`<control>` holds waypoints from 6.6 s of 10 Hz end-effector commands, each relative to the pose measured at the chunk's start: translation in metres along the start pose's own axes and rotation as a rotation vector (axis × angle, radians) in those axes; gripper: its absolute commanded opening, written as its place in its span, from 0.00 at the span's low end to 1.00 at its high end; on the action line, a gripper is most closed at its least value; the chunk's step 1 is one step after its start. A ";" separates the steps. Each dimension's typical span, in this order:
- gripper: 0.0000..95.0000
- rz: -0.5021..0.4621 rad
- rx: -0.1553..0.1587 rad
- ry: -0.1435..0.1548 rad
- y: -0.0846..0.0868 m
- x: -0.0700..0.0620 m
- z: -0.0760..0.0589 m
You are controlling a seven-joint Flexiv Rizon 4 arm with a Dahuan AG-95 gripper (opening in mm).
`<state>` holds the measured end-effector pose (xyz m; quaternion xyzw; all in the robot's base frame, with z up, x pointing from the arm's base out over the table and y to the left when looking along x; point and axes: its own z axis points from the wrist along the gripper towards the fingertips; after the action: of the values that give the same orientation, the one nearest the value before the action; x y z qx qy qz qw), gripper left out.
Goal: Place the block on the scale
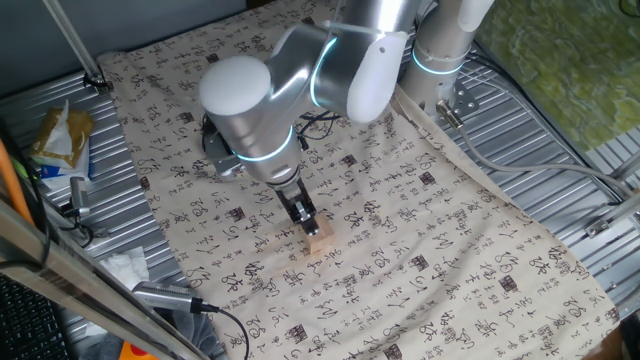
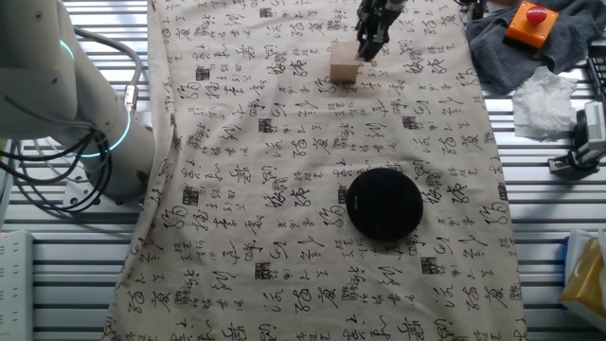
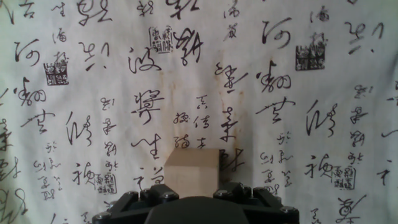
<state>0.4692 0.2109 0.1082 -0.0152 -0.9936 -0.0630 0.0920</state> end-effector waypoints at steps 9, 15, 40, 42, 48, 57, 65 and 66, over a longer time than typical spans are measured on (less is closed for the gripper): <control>0.60 -0.073 0.056 0.018 0.002 -0.003 0.001; 0.60 -0.375 0.073 0.058 0.002 -0.003 0.001; 0.60 -0.226 0.080 0.090 -0.029 0.029 -0.003; 0.80 -0.221 0.124 0.051 -0.029 0.030 -0.005; 1.00 -0.228 0.203 -0.068 -0.026 0.030 -0.006; 0.80 -0.139 0.171 0.014 0.012 0.005 0.012; 0.80 -0.144 0.153 0.020 0.013 0.000 0.025; 0.80 -0.143 0.138 0.025 0.013 0.000 0.025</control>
<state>0.4664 0.2275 0.0850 0.0633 -0.9928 -0.0001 0.1013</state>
